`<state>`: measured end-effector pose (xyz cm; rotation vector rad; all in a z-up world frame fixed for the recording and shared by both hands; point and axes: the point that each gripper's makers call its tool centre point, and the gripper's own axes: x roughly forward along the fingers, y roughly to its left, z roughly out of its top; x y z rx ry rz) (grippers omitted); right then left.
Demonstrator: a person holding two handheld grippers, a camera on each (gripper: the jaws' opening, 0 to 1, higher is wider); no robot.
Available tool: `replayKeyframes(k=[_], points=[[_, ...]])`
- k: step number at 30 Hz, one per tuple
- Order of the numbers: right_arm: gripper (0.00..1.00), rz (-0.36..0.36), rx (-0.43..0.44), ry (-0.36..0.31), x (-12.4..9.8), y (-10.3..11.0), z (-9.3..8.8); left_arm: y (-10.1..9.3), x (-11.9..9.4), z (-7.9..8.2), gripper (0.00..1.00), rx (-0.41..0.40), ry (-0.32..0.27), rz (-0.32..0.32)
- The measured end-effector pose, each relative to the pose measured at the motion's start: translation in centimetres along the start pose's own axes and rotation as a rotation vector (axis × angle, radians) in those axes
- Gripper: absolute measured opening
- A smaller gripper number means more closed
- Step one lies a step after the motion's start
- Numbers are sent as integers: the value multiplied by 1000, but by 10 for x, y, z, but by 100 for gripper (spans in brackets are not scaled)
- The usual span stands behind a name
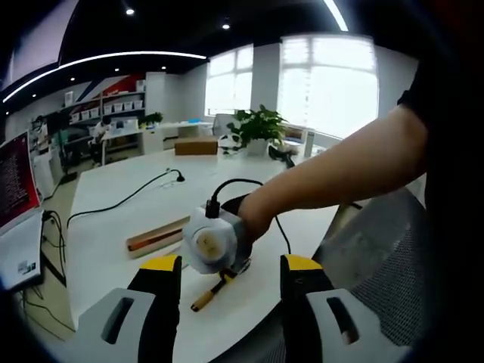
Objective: Arrange the utensils inside the cutlery case until each visible utensil rests in its matching compartment.
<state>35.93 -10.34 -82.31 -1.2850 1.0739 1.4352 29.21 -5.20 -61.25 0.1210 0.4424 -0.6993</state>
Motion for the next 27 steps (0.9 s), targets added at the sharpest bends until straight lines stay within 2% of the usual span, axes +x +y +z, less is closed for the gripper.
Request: replayKeyframes(k=[4,9,27], points=[[1,33,96,-61,0,0,1,0,0,0,54,4,2,0],[1,36,96,-76,-1,1,1,0,0,0,54,0,2,-1],[0,22,82,-66,-11,-1,2,0,0,1,54,3,4,-3]])
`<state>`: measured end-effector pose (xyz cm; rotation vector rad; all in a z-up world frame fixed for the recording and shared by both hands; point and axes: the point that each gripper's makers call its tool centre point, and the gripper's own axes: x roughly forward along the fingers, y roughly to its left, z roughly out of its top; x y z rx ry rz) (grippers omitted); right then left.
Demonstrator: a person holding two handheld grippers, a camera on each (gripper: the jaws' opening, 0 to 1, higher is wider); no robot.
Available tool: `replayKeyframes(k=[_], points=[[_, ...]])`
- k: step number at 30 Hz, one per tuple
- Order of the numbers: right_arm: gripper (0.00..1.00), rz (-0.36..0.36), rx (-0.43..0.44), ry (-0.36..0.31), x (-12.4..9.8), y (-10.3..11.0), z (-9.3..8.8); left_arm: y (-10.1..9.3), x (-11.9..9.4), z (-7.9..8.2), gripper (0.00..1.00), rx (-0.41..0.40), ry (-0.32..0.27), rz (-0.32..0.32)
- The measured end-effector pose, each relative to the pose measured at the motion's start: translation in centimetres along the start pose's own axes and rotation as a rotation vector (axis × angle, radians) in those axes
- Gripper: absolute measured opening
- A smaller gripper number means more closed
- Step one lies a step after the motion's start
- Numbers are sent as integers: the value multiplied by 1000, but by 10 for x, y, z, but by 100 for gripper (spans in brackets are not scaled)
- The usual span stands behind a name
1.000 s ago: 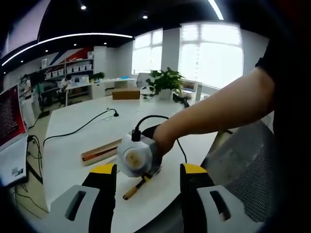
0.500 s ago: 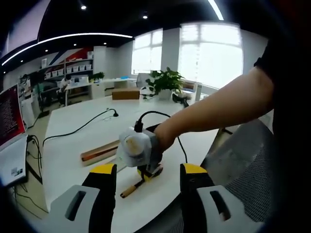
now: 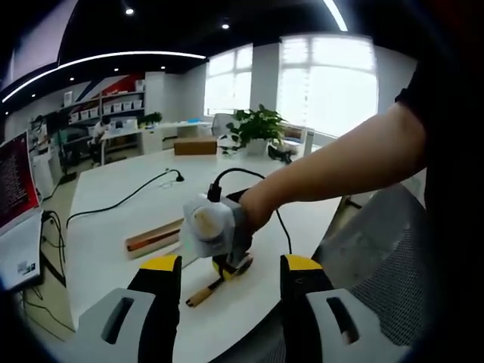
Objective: Arrange the utensils inside the cutlery case until each visible utensil rests in its matching compartment.
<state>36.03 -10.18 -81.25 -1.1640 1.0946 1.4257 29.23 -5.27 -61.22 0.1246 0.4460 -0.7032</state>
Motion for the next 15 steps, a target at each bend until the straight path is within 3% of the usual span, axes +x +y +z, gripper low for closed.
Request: replayKeyframes(k=[15], points=[[1,-27,5,-9,-11,-8,0,0,0,0,54,5,0,3]])
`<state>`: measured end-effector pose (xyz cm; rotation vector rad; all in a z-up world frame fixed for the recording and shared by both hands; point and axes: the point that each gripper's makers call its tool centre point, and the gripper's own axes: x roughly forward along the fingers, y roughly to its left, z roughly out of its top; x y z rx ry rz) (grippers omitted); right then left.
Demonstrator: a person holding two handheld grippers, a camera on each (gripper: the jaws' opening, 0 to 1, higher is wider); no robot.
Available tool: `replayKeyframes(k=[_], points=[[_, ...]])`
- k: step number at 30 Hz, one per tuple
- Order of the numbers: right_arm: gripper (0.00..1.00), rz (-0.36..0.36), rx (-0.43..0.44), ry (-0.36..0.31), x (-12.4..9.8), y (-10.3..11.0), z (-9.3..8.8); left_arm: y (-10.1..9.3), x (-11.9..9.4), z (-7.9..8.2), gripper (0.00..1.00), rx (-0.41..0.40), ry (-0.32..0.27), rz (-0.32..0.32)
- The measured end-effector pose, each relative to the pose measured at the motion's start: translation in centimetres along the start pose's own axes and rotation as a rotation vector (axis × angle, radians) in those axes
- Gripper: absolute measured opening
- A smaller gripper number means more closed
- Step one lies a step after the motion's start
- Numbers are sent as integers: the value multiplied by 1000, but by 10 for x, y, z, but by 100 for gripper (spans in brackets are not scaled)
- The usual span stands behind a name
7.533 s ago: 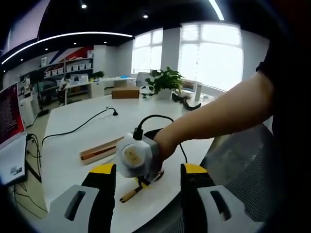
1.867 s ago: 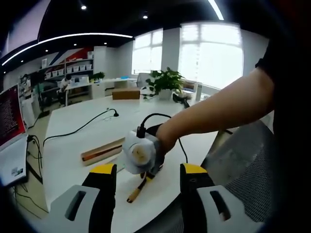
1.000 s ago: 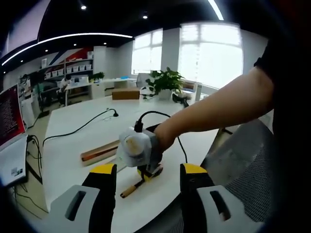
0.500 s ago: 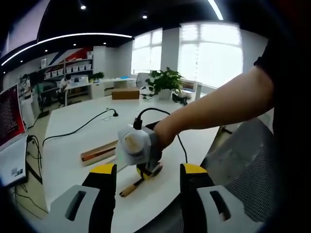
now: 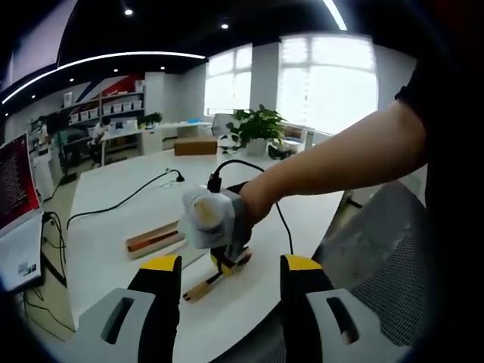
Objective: Arrange the utensils inside the cutlery case until each visible utensil rests in its matching compartment.
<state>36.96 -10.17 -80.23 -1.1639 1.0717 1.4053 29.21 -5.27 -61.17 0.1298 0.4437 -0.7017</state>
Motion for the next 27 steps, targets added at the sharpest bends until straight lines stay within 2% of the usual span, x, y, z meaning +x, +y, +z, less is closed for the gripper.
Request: replayKeyframes(k=[27], points=[[1,-53,4,-5,-19,-24,0,0,0,0,54,-8,-4,0]])
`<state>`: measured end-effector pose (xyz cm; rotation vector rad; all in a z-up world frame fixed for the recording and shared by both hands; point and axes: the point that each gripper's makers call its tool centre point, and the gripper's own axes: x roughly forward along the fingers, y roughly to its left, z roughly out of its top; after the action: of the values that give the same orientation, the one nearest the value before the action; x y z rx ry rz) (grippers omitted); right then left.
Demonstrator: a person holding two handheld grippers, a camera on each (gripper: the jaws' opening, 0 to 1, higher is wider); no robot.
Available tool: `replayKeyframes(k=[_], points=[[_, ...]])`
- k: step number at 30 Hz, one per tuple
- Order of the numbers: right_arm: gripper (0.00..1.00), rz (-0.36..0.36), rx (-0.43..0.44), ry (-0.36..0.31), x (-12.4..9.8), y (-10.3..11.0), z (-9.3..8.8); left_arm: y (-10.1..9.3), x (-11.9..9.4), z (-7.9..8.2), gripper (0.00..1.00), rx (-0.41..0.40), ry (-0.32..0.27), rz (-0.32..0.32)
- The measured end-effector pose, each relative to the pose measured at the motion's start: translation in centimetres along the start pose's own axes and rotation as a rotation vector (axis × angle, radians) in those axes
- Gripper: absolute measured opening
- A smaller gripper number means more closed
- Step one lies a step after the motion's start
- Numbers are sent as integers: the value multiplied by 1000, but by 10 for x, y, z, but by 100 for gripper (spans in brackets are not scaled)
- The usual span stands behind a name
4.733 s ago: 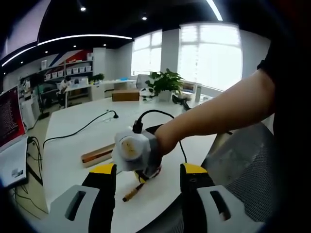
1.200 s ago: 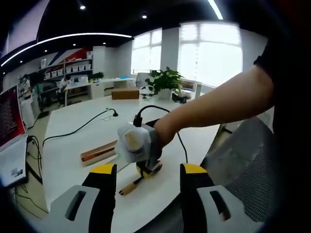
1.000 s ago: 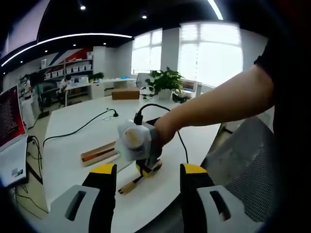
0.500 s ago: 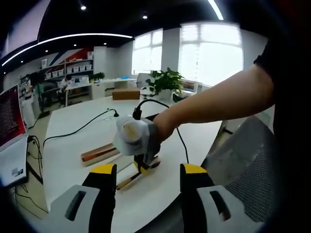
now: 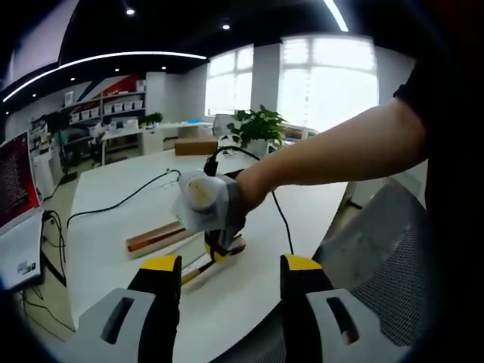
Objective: Arrange the utensils inside the cutlery case until each visible utensil rests in its matching compartment.
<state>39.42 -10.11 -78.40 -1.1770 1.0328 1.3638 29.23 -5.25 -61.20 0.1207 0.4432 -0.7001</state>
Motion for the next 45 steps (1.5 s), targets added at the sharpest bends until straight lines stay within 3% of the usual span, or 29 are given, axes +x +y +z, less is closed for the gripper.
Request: replayKeyframes(k=[28,45], points=[[1,-58,-8,-2,-17,-28,2,1,-1,0,54,-7,-3,2],[1,-90,-30,21,-27,-43,-8,-1,0,0,54,-8,-1,-3]])
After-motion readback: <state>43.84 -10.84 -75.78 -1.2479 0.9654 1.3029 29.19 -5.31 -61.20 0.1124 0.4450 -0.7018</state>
